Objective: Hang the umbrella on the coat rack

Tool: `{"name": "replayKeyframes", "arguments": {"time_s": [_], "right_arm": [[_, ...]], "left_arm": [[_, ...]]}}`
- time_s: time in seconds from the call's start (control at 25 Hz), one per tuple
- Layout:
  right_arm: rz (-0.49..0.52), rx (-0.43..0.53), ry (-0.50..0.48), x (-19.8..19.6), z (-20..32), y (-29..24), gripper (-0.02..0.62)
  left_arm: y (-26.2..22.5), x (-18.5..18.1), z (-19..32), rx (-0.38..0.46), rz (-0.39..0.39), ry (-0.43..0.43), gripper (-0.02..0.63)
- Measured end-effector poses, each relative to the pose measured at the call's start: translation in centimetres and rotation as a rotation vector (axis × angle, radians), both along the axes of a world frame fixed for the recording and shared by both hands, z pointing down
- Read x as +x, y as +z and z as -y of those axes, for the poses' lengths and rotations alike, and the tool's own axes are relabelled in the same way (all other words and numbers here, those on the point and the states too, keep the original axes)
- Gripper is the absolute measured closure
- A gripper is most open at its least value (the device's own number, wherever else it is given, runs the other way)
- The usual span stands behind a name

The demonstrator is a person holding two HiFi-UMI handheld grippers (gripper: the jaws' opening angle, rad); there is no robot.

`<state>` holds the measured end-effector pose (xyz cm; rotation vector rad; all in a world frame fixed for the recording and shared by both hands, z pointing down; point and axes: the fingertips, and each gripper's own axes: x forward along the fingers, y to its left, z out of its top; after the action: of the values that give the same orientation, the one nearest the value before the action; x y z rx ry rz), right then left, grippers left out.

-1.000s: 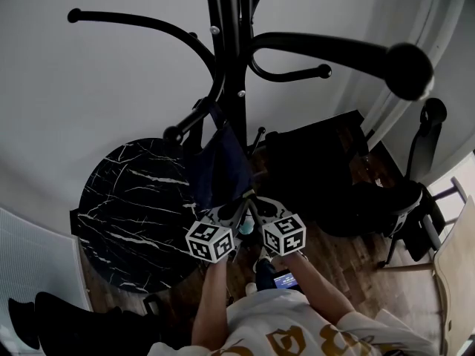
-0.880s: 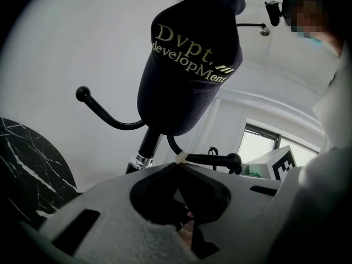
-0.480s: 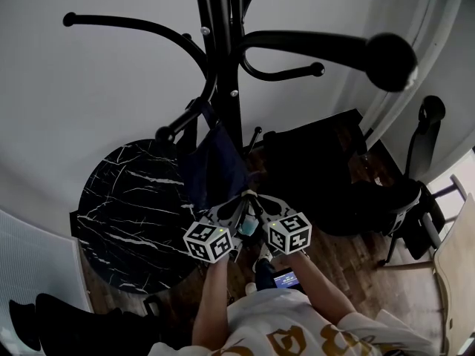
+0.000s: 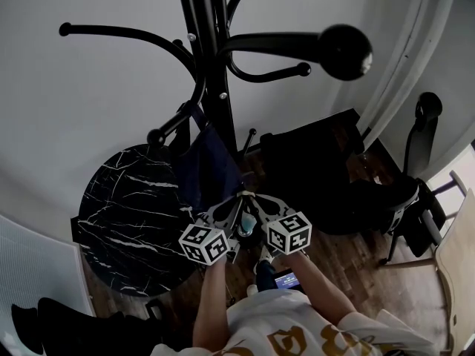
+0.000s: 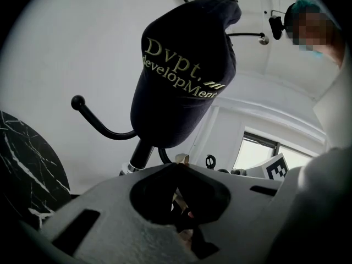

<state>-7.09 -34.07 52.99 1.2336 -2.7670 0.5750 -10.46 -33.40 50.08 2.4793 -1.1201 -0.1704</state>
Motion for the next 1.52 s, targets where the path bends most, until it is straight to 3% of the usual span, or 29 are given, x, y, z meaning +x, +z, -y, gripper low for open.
{"name": "replayKeyframes", "arguments": {"time_s": [0.44,0.76,1.52], "right_arm": [[0.022,-0.004,-0.005,0.1,-1.3,-0.7,0.583],[-0.023,0.033,0.006,0.5,-2.6,-1.0,0.583],[0.048,0.055,0.015,1.8,-5.3,-2.9,0.583]], "left_arm": [[-0.7,0.2,-1.3,0.013,-0.005,0.006,0.588],[-1.0,0.6,-2.5,0.019,0.008,0.013,0.588],[-2.8,1.5,-4.8,0.066,0.027,0.037,0.587]]}}
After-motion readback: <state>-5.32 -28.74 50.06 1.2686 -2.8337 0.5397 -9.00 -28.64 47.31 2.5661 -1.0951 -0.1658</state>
